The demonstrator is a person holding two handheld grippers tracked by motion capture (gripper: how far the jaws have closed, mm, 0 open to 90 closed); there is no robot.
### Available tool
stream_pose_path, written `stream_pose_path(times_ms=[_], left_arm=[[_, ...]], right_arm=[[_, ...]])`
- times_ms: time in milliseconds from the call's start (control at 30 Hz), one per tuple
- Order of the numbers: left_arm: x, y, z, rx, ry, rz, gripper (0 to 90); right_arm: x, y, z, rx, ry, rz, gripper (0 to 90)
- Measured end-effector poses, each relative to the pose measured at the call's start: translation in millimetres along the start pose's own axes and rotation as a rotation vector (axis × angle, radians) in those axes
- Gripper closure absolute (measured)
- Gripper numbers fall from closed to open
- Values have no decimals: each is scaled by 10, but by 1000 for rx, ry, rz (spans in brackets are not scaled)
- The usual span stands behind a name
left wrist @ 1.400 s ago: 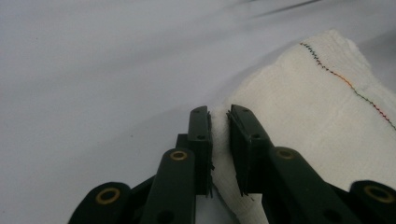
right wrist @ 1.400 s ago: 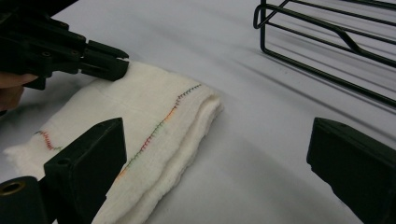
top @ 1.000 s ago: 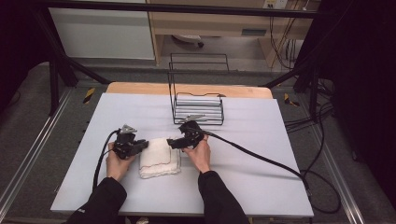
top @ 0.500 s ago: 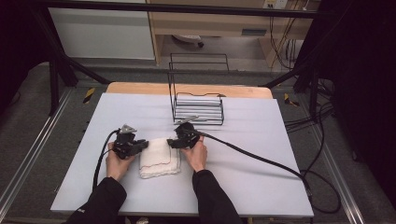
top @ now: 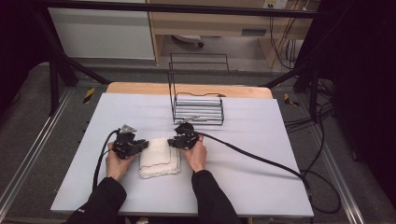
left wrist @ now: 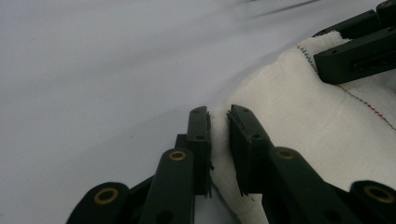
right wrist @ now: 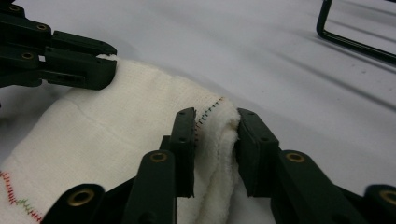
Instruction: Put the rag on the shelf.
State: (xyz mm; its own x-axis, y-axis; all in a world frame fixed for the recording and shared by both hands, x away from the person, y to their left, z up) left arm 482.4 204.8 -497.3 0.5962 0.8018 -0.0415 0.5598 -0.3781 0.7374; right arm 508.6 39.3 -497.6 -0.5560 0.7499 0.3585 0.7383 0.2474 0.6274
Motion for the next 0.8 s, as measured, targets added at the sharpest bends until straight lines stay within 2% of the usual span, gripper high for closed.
stream_pose_path(times_ms=[167, 467, 633, 800], left_arm=[[8, -3, -2, -1, -6, -7, 776], [8, -2, -14, -3, -2, -18, 804], [19, 1, -28, -16, -13, -39, 818], [23, 36, -89, -47, -9, -38, 823]], right_arm=[[4, 3, -12, 3, 4, -1, 778], [21, 5, -36, -9, 0, -9, 810], [39, 16, -69, -18, 0, -15, 816], [87, 39, -139, -44, 8, -31, 816]])
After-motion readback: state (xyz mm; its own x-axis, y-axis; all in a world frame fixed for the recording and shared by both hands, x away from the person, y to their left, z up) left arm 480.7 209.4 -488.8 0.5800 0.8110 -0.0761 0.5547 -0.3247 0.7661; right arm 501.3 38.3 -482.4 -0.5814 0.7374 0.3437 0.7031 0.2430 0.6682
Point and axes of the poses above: each handheld gripper's, and its own axes: z roughly forward along the jaws, y roughly out of its top, x roughly to its left, the point moved 7 cm from there along z, roughly forward along the jaws, and after that the axes turned 8 degrees about z, right-handed, at the moved point
